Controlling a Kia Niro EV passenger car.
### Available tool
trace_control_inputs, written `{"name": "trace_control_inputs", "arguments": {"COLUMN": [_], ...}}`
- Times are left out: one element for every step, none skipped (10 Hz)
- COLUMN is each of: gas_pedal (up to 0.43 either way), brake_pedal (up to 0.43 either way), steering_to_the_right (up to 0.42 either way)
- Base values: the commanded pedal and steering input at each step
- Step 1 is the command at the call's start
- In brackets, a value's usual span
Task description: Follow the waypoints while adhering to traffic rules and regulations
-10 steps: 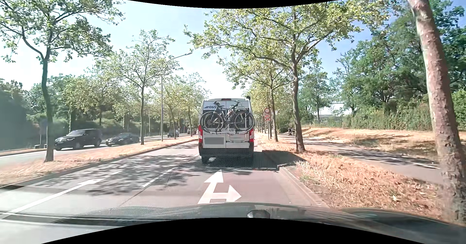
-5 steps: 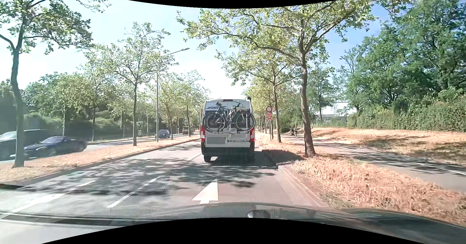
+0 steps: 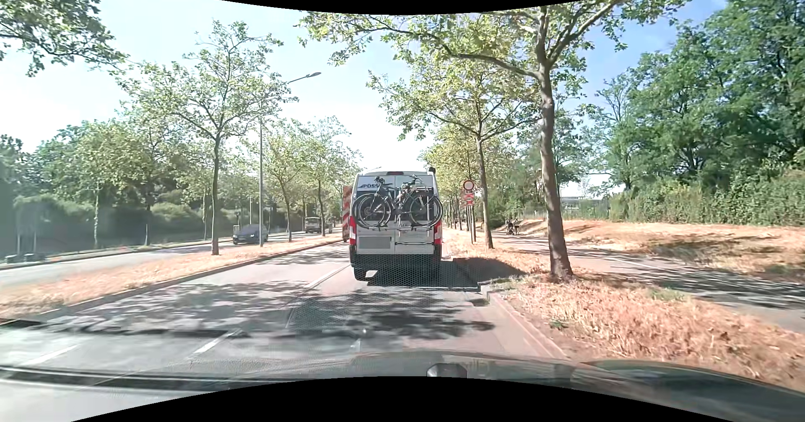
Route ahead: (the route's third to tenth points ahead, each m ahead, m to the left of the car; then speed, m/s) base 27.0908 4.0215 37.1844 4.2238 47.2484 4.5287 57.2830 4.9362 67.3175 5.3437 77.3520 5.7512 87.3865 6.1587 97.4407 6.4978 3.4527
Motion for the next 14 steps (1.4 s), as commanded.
{"name": "trace_control_inputs", "arguments": {"gas_pedal": [0.079, 0.079, 0.087, 0.087, 0.087, 0.079, 0.039, 0.000, 0.000, 0.000, 0.000, 0.000, 0.000, 0.000], "brake_pedal": [0.000, 0.000, 0.000, 0.000, 0.000, 0.000, 0.000, 0.000, 0.000, 0.000, 0.000, 0.000, 0.000, 0.000], "steering_to_the_right": [-0.002, -0.002, -0.002, -0.002, -0.002, -0.002, -0.002, -0.002, -0.002, -0.001, -0.001, -0.001, -0.001, -0.001]}}
